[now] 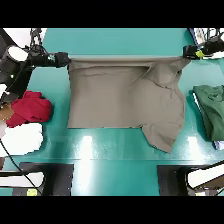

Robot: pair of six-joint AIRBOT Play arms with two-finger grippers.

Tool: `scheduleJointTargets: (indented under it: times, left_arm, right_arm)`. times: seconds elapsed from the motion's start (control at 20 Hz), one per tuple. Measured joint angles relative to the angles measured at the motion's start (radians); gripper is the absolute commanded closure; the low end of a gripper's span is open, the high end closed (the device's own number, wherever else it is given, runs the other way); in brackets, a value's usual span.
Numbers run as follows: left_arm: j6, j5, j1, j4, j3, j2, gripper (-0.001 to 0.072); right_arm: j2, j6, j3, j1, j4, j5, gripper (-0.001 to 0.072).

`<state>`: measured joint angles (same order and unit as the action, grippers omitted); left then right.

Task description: Fold the shirts.

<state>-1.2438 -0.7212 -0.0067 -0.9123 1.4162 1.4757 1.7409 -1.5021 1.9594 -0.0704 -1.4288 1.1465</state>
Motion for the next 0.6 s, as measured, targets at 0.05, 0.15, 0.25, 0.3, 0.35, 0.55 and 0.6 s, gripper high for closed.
scheduleJointTargets:
  times: [0.05,0.15,0.25,0.3,0.35,0.55,0.6]
  left_arm:
    - [0.012,0.004,0.0,0.003,0.004,0.009,0.0685]
    - [0.027,-0.026,0.0,-0.003,0.008,0.023,0.0685]
    - [0.036,-0.094,0.0,-0.033,0.001,0.038,0.0685]
    - [0.039,-0.125,0.0,-0.051,-0.008,0.045,0.0686]
    - [0.04,-0.155,0.0,-0.071,-0.024,0.052,0.0686]
    - [0.043,-0.179,0.0,-0.12,-0.103,0.064,0.0685]
    - [0.043,-0.172,0.0,-0.127,-0.118,0.066,0.0684]
  right_arm:
    - [0.003,0.0,-0.004,-0.001,-0.004,-0.018,0.0696]
    - [0.006,0.0,-0.029,-0.002,-0.011,-0.026,0.0697]
    - [-0.006,0.0,-0.09,-0.002,-0.015,-0.01,0.0697]
    - [-0.02,0.0,-0.131,-0.002,-0.018,-0.009,0.0697]
    - [-0.037,0.0,-0.183,-0.002,-0.024,-0.005,0.0697]
    - [-0.11,-0.001,-0.395,-0.008,-0.04,-0.004,0.0693]
    - [-0.127,-0.001,-0.441,-0.009,-0.037,-0.011,0.0692]
